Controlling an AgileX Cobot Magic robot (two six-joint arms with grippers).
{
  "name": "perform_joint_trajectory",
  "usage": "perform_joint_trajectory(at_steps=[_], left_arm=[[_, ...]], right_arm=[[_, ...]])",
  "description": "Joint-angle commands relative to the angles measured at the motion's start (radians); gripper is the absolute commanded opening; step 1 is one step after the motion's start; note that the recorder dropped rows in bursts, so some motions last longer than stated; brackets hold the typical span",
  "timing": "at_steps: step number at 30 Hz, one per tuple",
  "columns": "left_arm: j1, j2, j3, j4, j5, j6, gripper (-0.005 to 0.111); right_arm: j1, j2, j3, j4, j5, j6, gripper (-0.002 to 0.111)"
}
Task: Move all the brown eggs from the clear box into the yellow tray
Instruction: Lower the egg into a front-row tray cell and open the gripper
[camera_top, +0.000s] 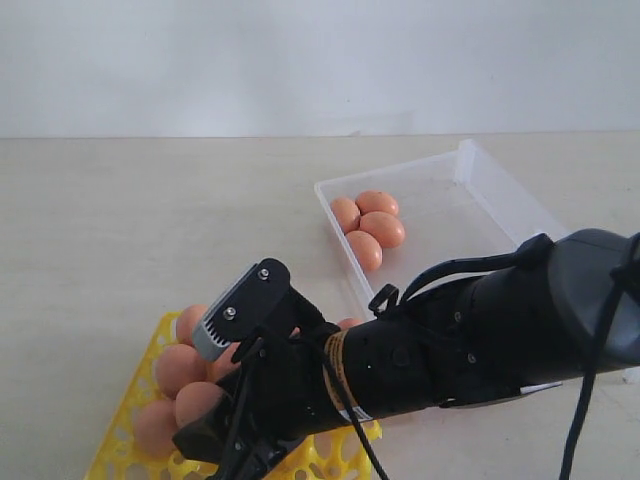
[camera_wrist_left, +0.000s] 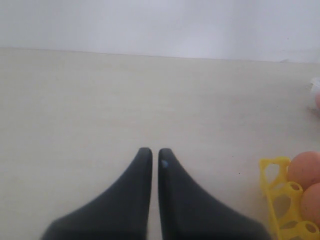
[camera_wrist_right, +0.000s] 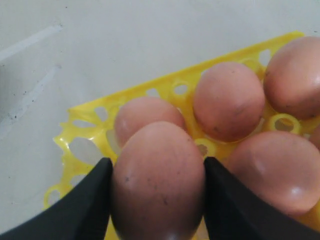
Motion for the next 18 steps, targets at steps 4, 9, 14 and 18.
perform_joint_trajectory(at_steps=[4, 9, 14, 18], left_arm=[[-0.001, -0.003, 0.004, 0.000, -0.006, 0.004, 0.004], [-0.001, -0.003, 0.004, 0.000, -0.006, 0.004, 0.004], [-0.001, -0.003, 0.004, 0.000, -0.006, 0.004, 0.004], [-0.001, -0.003, 0.004, 0.000, -0.006, 0.004, 0.004]], right_arm=[[0.003, -0.003, -0.003, -0.006, 0.017, -0.005, 0.037], [0.003, -0.003, -0.003, -0.006, 0.017, -0.005, 0.048], [0.003, -0.003, -0.003, -0.004, 0.017, -0.005, 0.050], [0.003, -0.003, -0.003, -0.002, 0.017, -0.005, 0.050]])
